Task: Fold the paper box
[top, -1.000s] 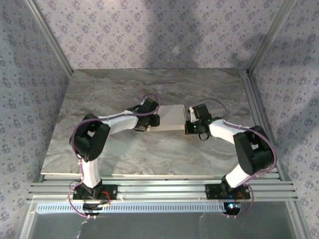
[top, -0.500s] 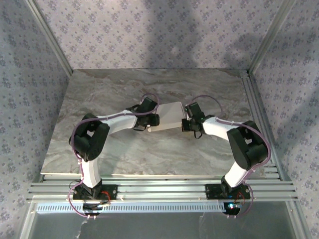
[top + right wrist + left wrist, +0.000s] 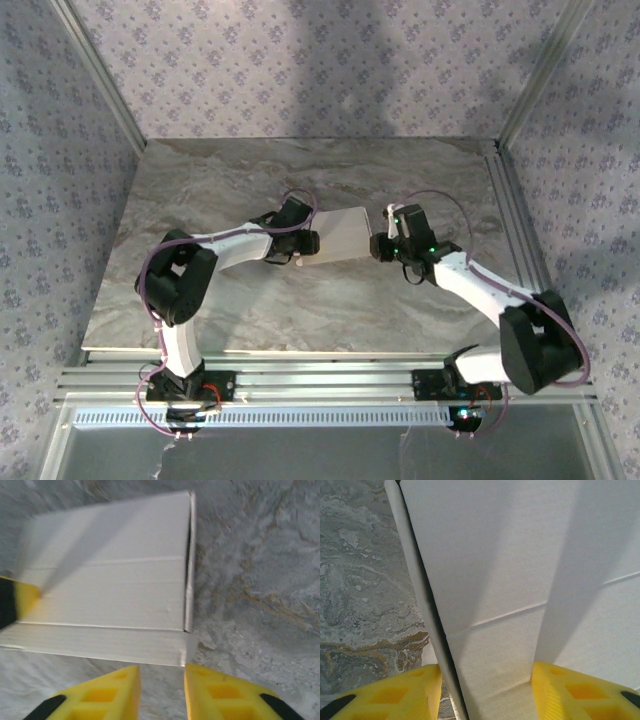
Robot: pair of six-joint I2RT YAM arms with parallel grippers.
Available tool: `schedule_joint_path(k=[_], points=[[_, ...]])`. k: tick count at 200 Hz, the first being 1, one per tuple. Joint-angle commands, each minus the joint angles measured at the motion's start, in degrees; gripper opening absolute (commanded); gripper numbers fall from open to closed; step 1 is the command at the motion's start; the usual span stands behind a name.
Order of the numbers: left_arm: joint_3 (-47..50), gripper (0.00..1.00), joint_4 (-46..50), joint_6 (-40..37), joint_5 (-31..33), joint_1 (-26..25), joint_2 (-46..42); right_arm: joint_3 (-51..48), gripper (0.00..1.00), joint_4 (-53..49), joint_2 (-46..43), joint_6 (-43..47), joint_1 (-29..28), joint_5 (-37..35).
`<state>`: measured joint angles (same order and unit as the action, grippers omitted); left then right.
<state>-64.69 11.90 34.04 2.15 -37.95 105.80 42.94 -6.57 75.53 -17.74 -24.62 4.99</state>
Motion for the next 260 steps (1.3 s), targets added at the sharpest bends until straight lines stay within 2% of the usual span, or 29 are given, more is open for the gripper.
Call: schedule_joint_path(k=[1, 17, 33, 78, 136, 170, 193, 232, 260], points=[[2.3, 0.5, 6.6, -1.6, -0.5, 0.1, 1.4, -0.9, 0.37, -0.8, -0.8, -0.6, 2.2, 6.5], [3.3, 0.5, 6.5, -1.7, -0.6, 0.1, 0.6, -2.0, 0.42, 2.2, 0.8, -0.9, 5.1, 10.9], [4.7, 0.5, 6.2, -1.7, -0.7, 0.1, -0.7, -1.4, 0.43, 3.6, 3.7, -1.5, 7.6, 14.4], [6.8, 0.51, 4.1, -2.0, -2.0, 0.1, -4.1, 3.2, 0.45, 3.2, 12.0, 0.1, 7.8, 11.2], [7.0, 0.52, 3.6, -0.8, -4.2, 0.1, -5.5, 6.9, 0.47, 5.8, 21.7, -4.6, 6.5, 16.2], [10.4, 0.56, 4.5, 1.8, -0.7, 0.1, -14.0, 5.9, 0.42, 5.5, 20.8, -6.8, 6.2, 14.7], [11.8, 0.56, 5.8, 2.6, -1.3, -0.3, -18.1, 6.3, 0.4, 4.2, 20.6, -6.5, 6.2, 14.6], [14.6, 0.53, 4.6, 3.8, -2.5, -2.0, -20.0, 9.5, 0.38, -0.9, 22.2, -5.6, 5.2, 14.2], [16.9, 0.49, 0.3, 6.1, -4.8, -2.1, -19.9, 9.8, 0.31, -3.1, 21.6, -7.6, 4.5, 13.0]])
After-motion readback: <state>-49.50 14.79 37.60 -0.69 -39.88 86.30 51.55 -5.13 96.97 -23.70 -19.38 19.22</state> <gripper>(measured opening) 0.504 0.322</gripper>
